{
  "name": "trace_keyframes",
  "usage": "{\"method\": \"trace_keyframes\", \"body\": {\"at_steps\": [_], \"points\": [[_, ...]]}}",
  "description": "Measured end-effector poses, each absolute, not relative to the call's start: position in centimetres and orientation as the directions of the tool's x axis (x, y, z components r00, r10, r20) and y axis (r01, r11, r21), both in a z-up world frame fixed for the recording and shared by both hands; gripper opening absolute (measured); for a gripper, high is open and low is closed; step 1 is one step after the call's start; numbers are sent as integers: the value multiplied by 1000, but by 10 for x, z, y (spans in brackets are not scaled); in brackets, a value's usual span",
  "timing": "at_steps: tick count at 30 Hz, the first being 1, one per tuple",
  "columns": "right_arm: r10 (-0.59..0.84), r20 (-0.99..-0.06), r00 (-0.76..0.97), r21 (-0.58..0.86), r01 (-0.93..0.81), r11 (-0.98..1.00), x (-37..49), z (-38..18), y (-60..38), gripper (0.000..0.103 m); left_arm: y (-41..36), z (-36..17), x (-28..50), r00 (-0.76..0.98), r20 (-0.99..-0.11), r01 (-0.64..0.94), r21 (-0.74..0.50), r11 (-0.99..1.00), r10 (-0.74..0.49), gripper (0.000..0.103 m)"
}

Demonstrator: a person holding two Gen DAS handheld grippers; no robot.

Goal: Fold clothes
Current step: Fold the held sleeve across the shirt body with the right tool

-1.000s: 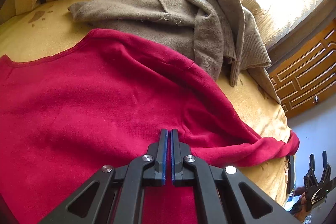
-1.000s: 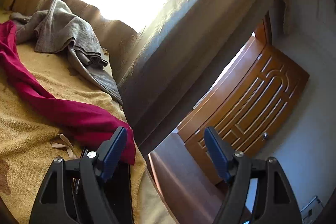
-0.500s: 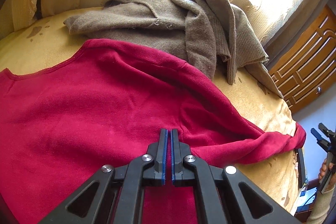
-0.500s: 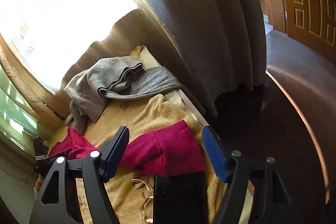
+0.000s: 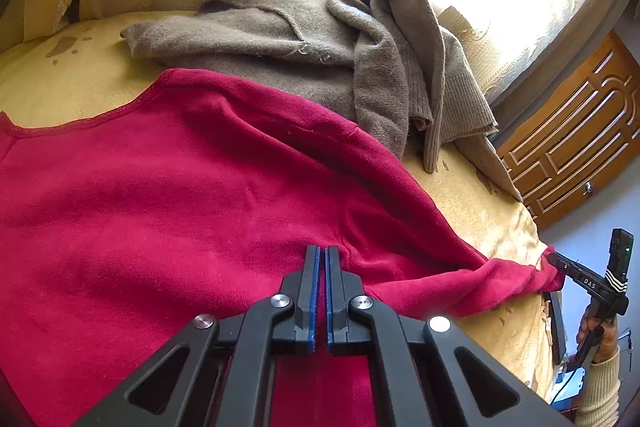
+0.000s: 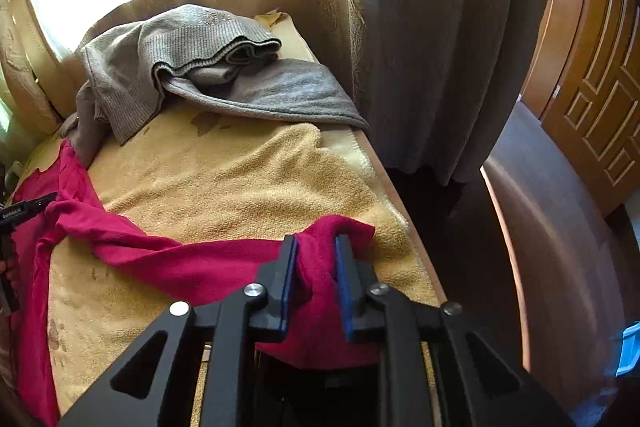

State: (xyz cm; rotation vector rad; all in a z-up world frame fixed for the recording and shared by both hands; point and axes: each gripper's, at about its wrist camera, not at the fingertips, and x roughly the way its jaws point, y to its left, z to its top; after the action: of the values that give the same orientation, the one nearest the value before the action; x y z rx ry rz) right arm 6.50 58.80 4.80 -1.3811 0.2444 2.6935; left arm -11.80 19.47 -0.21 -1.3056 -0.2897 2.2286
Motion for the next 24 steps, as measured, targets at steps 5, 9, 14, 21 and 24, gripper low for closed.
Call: {"method": "trace_keyframes", "body": {"at_steps": [5,9,14,21,24], "points": [[50,-767,-639,53,-141,-989,65,72,578,17,196,-2,-118,-393,-738,-344,-435,-832,549,3],[71,-735,-674,32,-139,-990,64,88,573,16,195,-3,-119,-393,-733,-343,-443,-828,555,3],[107,-653,-750,-1,-141,-990,55,120,566,17,187,-1,-115,-399,-726,-342,-449,-826,560,3],[100,-403,-910,-90,-69,-994,101,162,541,17,180,-1,-109,-422,-706,-354,-449,-820,569,3],[158,-509,-846,-63,-146,-987,103,134,567,25,179,0,-110,-421,-706,-351,-451,-820,569,3]]}}
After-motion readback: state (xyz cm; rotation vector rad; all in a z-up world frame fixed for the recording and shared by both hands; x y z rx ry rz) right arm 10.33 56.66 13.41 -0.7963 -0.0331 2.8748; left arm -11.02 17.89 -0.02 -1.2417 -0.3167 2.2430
